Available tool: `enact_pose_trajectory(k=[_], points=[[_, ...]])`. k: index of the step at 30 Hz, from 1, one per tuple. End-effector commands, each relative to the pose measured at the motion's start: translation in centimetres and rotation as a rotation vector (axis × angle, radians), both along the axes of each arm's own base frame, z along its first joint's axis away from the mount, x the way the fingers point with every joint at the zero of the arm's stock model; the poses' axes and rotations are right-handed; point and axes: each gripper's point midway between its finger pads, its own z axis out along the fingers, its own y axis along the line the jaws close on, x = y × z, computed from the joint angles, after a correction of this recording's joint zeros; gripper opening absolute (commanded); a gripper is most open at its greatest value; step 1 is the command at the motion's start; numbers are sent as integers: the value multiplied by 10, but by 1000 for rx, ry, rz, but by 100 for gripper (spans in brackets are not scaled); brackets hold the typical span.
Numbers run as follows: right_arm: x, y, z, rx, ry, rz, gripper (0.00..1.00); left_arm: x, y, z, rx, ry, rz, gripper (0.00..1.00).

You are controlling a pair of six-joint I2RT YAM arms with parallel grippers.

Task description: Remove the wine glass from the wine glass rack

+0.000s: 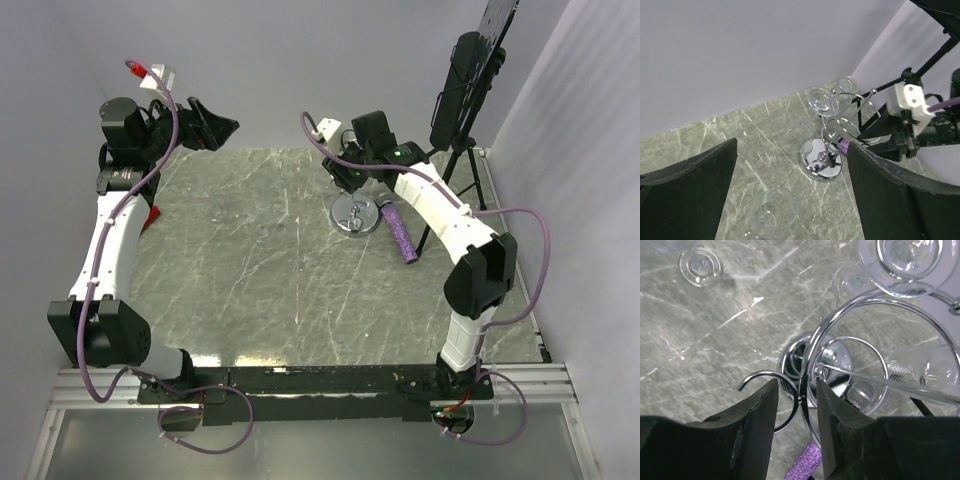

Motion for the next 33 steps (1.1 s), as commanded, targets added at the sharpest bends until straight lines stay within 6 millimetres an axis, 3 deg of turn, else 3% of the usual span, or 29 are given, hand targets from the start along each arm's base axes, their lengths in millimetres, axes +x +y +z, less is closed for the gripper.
enact_pose_trajectory(k=[1, 6, 11, 15, 20, 28, 33], points=[[7, -8, 4, -33, 8, 25, 42, -6, 3, 18, 12, -57, 3, 94], [2, -8, 2, -36, 41, 90, 30, -2, 3, 11, 18, -47, 8, 94], [-18, -7, 9, -42, -19, 251, 19, 1, 3, 6, 14, -32, 5, 94], [-21, -12, 8, -64, -37, 330, 1, 3, 3, 2, 11, -23, 0, 94], [-16, -21, 12, -66, -54, 397, 0, 5, 3, -1, 5, -10, 3, 94], [-30, -24, 34, -31, -182, 591, 0, 3, -3, -9, 23, -6, -43, 94], [-32, -31, 30, -68, -203, 635, 0, 5, -4, -14, 26, 5, -52, 93]])
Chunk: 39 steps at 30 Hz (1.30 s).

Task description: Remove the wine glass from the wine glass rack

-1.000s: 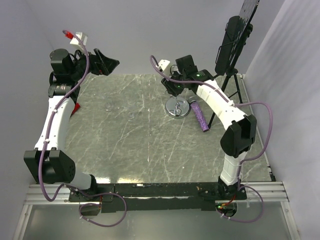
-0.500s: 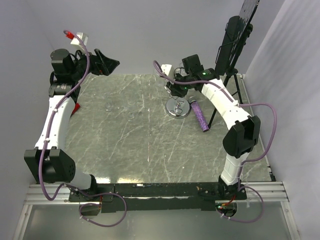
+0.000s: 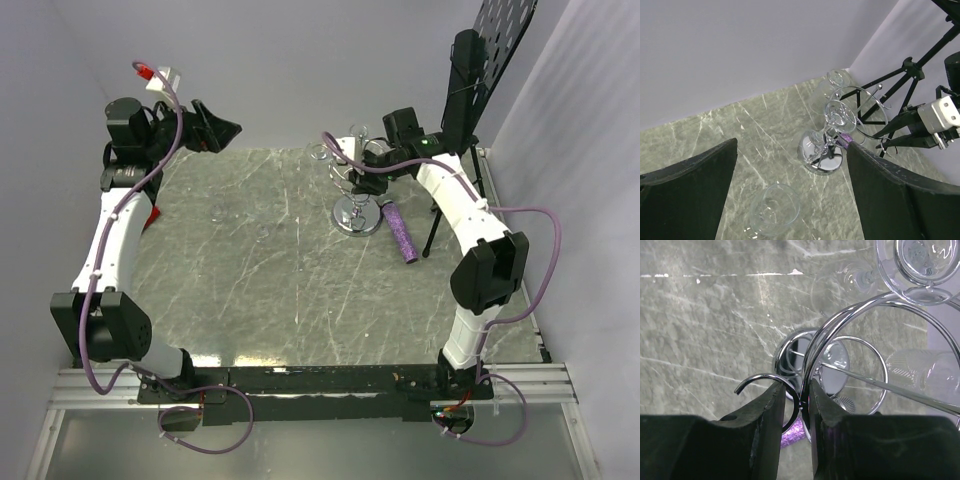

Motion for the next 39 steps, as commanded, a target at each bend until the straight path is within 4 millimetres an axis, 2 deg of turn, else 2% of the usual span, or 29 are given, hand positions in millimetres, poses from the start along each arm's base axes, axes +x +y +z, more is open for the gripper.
enact_pose_trajectory(k=[1, 6, 11, 12, 19, 22, 27, 29, 33, 39], points=[[-12, 2, 42, 43, -166, 151, 0, -2, -5, -1, 14, -24, -37, 93], [-9, -6, 38, -1, -230, 177, 0, -4, -11, -7, 29, -21, -72, 93], [-7, -15, 36, -44, -333, 213, 0, -12, -19, -23, 103, -50, -167, 95], [-6, -17, 36, -47, -344, 211, 0, -17, -33, -26, 123, -58, -210, 95], [3, -27, 42, -43, -365, 178, 0, -30, -62, -49, 258, -140, -332, 97], [5, -29, 43, -34, -366, 159, 12, -38, -73, -55, 305, -208, -378, 98], [2, -28, 53, -8, -360, 124, 52, -37, -84, -66, 347, -268, -410, 99], [-1, -28, 56, 16, -353, 102, 63, -35, -91, -71, 353, -291, -437, 99], [-8, -23, 68, 92, -314, 34, 75, -27, -107, -85, 390, -336, -488, 98], [-24, -16, 93, 219, -238, -70, 82, -4, -120, -98, 394, -370, -519, 94]])
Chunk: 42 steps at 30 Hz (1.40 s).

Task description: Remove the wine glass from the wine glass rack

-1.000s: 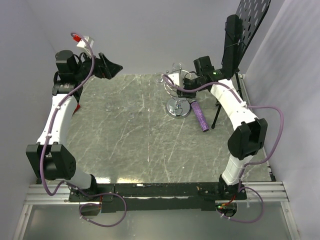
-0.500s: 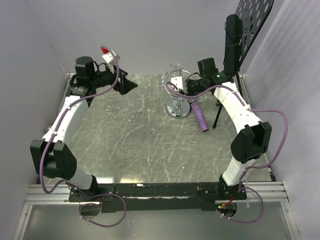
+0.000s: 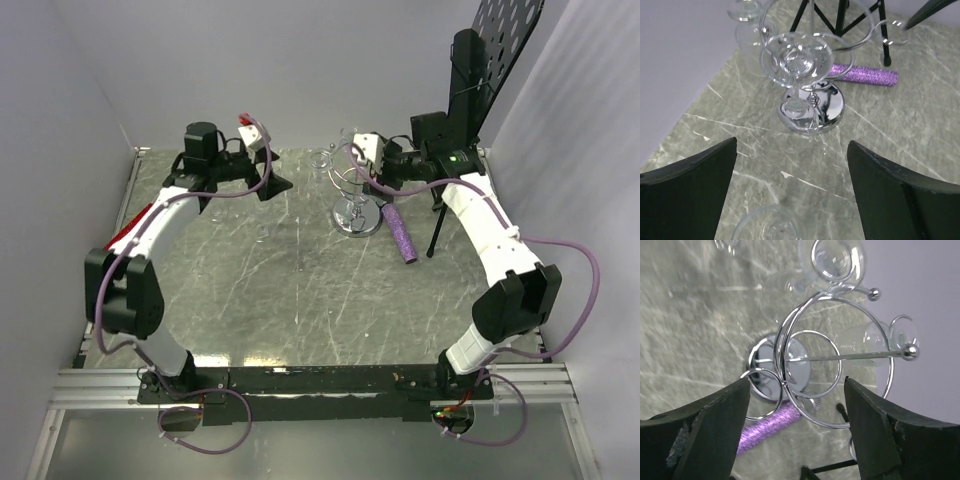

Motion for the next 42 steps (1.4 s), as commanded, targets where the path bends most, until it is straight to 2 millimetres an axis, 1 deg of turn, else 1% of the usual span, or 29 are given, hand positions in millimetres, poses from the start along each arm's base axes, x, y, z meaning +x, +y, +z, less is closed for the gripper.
enact_pose_trajectory(k=[1, 2, 4, 7, 10, 14, 20, 24, 26, 32, 42], points=[[-16, 7, 50, 182, 6, -67, 83, 19, -13, 15, -5, -143, -68, 93], [-19, 8, 56, 211, 15, -85, 84, 23, -16, 11, -2, -146, -74, 92], [-23, 9, 68, 264, 27, -116, 84, 30, -21, 11, -1, -160, -86, 90], [-29, 10, 82, 335, 53, -163, 86, 39, -27, 7, -15, -169, -97, 87], [-29, 9, 87, 374, 73, -205, 86, 44, -33, 6, -30, -169, -110, 84], [-28, 7, 90, 392, 76, -239, 86, 44, -40, 1, -46, -151, -132, 81], [-23, 6, 95, 397, 51, -271, 86, 48, -49, -11, -35, -148, -125, 80], [-21, 5, 106, 421, 31, -285, 86, 51, -57, -12, -47, -151, -132, 77], [-21, 5, 107, 427, 32, -287, 86, 53, -60, -13, -62, -145, -132, 77], [-22, 4, 100, 409, 30, -298, 86, 55, -70, -14, -97, -137, -133, 72], [-18, -2, 96, 378, -6, -321, 86, 47, -88, -17, -121, -104, -175, 66]])
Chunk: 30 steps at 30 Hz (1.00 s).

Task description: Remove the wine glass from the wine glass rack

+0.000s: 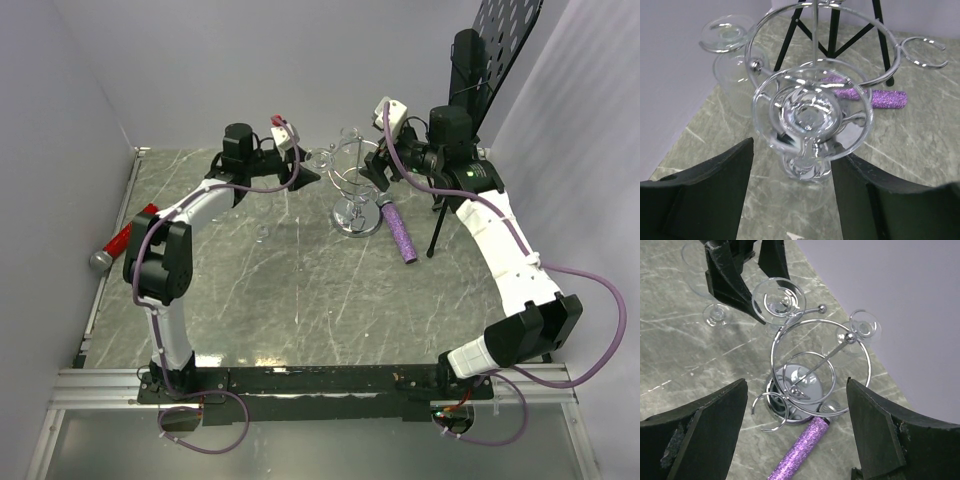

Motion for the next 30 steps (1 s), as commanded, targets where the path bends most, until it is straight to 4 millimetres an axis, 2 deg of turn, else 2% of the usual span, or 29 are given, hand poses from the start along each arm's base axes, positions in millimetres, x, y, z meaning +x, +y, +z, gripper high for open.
enact_pose_trajectory(k=[1, 10, 22, 26, 30], points=[[-5, -5, 25, -7, -101, -16, 86, -2, -14, 24, -44, -60, -43, 65], [1, -8, 23, -23, -109, -34, 86, -2, -20, 14, -28, -45, -70, 53], [8, -7, 17, -28, -90, -42, 86, -5, -24, 12, -69, -7, -96, 38], [10, -7, 14, -30, -82, -47, 86, -8, -26, 14, -83, 1, -109, 26], [12, -7, 12, -34, -77, -50, 86, -12, -23, 15, -93, 6, -112, 17]])
